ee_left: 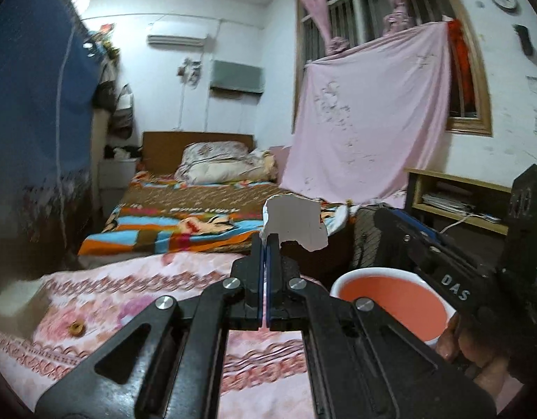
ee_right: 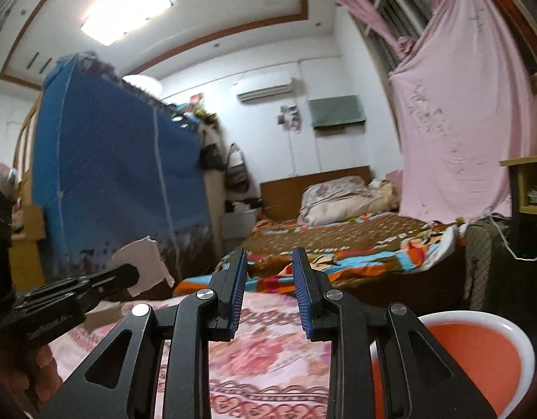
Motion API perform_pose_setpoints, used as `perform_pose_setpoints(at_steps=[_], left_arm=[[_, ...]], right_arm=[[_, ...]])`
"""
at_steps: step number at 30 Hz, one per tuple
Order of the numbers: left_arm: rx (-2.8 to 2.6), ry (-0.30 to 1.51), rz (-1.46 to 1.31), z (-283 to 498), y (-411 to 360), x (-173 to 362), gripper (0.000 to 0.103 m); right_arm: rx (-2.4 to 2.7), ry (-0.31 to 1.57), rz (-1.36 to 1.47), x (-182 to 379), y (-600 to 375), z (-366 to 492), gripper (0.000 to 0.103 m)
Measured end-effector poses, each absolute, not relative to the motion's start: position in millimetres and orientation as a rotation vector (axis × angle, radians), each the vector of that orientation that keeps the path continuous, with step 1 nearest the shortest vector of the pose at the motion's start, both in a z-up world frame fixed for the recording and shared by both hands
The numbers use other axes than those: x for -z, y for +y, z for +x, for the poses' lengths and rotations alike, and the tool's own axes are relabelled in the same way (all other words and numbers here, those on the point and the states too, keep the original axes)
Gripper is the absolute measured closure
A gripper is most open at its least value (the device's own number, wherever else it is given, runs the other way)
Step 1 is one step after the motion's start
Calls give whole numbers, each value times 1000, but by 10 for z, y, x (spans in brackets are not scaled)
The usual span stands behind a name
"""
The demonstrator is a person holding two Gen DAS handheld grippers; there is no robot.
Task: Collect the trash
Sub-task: 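Carry both items over the bucket and open both tools to drop them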
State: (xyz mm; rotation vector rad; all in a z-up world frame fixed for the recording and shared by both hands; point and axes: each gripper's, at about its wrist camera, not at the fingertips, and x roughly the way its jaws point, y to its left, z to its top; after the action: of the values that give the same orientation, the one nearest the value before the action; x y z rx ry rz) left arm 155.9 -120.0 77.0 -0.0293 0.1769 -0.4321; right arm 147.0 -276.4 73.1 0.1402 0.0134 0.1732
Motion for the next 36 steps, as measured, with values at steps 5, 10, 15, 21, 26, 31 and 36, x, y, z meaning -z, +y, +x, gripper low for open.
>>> perform_pose_setpoints(at_steps=[5, 10, 15, 21, 26, 31, 36], left_arm=[[509, 151, -9, 1556, -1458, -856, 103], [565, 145, 3, 1571, -1653, -894, 103], [610, 172, 3, 1597, -1826, -887, 103], [657, 253, 4, 1692, -2067, -813, 103], [690, 331, -7, 1797, -2264, -733, 103], [717, 386, -11, 1844, -2395, -683, 103], [743, 440, -19, 1891, -2531, -623, 103]], right_arm=[[-102, -15, 175, -759, -2985, 1407, 79], [-38, -26, 200, -749, -3177, 1366, 79], [20, -20, 232, -709, -3359, 1305, 78], [86, 11, 275, -656, -3528, 1279, 78], [131, 54, 299, -610, -3630, 1324, 78], [155, 85, 320, -558, -3681, 1322, 78], [168, 128, 340, -510, -3747, 1353, 78]])
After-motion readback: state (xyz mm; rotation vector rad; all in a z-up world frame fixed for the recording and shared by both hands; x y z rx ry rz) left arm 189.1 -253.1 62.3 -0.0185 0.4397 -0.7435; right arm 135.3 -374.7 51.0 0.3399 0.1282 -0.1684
